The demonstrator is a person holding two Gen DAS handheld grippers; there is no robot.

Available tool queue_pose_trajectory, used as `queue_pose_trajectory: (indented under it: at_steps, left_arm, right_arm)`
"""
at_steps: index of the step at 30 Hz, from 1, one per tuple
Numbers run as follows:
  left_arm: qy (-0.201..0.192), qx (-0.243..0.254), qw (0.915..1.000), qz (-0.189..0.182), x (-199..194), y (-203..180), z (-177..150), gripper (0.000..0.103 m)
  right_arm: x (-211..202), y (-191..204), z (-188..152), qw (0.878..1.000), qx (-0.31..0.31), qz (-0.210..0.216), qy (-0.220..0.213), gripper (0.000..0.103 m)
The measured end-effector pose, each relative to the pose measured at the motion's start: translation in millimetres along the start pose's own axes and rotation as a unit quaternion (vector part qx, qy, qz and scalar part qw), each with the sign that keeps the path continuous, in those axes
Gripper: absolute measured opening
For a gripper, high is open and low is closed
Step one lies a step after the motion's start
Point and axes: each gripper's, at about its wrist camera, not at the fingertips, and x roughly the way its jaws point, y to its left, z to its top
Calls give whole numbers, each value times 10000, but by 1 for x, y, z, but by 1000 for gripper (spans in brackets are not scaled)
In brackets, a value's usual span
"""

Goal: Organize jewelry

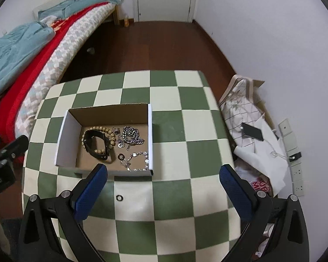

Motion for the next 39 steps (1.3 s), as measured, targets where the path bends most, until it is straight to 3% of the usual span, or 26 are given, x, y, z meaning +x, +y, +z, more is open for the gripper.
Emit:
queue_pose_trajectory:
  at_steps: [22, 30, 39]
  left_arm:
    - [-1237, 61, 9916, -386, -179, 15, -68, 103]
    - [-1425, -33, 9886, -495, -217, 20, -86, 103]
    - [-1356, -111, 9891, -571, -236, 24, -100, 103]
  right_arm:
    - [-197, -21, -94, 9915, 84, -57, -1293, 103]
    - [-253, -25, -115, 9861, 89, -46, -1658, 103]
    - [-288, -24, -132, 9838, 101, 105, -1786, 103]
